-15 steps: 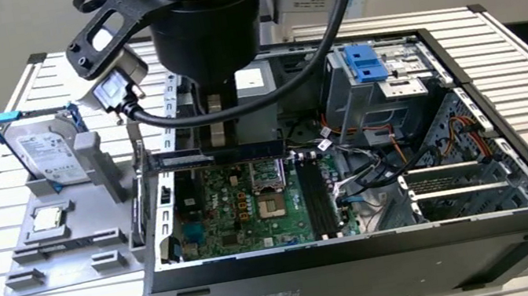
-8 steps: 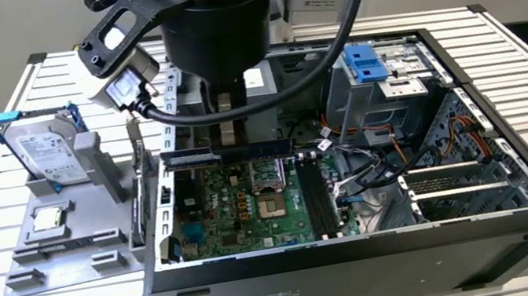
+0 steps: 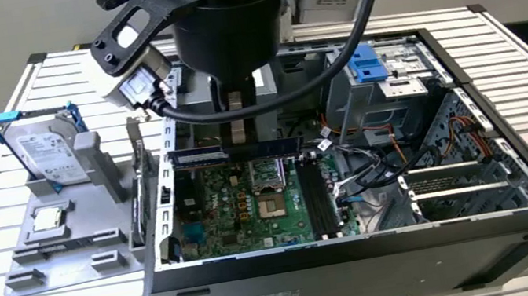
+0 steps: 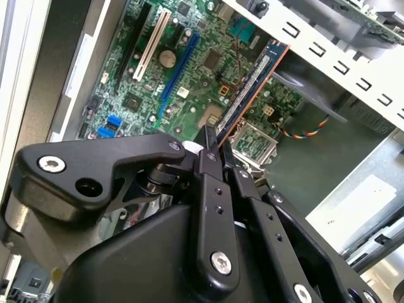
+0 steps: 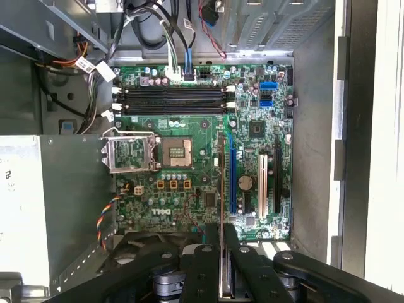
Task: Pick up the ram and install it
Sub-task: 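Pick up the ram and move it above insertion slot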
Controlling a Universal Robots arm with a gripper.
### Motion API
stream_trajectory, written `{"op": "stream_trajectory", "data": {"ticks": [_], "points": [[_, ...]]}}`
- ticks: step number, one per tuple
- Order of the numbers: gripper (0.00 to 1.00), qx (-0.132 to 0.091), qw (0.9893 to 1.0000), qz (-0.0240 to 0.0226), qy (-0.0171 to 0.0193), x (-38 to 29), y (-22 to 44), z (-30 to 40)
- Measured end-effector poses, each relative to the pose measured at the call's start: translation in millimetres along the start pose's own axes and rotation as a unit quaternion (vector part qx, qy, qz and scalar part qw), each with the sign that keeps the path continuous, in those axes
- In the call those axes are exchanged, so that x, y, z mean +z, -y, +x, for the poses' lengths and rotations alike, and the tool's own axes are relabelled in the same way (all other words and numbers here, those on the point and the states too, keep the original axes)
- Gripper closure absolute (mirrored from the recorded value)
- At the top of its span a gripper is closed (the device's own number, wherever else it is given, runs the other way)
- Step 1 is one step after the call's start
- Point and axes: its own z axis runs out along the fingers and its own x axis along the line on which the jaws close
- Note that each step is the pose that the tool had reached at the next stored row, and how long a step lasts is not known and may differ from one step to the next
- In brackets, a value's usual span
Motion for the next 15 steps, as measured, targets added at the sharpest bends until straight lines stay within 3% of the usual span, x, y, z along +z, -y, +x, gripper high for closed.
{"op": "stream_trajectory", "data": {"ticks": [15], "points": [[1.0, 0.001, 1.0, 0.0, -0.0001, -0.2, -17.4, 0.6]]}}
